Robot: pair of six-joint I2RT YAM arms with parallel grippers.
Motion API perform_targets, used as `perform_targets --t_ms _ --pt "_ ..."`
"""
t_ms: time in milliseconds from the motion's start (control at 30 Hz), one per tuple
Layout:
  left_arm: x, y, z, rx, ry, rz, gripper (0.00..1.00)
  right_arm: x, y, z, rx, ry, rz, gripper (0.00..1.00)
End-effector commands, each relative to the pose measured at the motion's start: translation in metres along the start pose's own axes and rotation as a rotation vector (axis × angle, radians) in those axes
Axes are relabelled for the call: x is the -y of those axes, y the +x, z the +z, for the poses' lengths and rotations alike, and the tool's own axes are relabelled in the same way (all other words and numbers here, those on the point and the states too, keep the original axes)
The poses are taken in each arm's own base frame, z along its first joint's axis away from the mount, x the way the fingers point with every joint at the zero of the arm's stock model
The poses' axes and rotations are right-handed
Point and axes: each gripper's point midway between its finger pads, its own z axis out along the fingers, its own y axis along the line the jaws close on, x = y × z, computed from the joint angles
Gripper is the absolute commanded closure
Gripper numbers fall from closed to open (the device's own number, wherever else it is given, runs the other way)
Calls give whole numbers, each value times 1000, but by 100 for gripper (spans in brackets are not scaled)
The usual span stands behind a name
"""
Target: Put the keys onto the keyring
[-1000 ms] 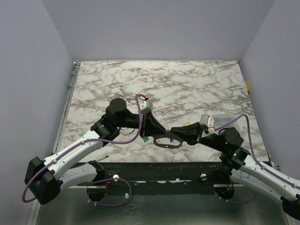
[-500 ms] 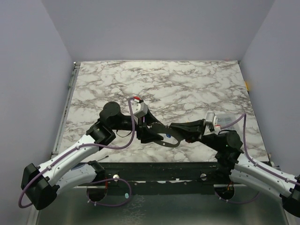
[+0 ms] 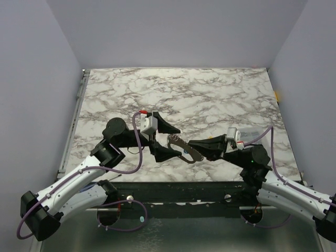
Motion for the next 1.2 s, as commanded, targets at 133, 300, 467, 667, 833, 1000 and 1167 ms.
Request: perform_targets --t_ms 133,300,467,667,833,1000,1167 --pt "-1 -23 10 26 59 114 8 -8 -23 5 36 -63 -63 99" --pt "-9 -19 17 11 61 132 9 -9 -25 5 36 -70 -80 99" --pt "-58 6 6 -82 -205 145 12 33 -18 -7 -2 201 3 99" --pt "-99 36 -13 -175 -449 99 12 83 31 -50 -208 652 277 72" --pt "-109 42 -21 -190 -524 90 12 109 99 -118 -525 1108 401 29" --pt "-109 43 -19 -194 -516 68 12 100 154 -147 -826 1226 504 12" --pt "-104 42 -18 -186 -496 61 12 113 184 -173 -935 1241 676 16"
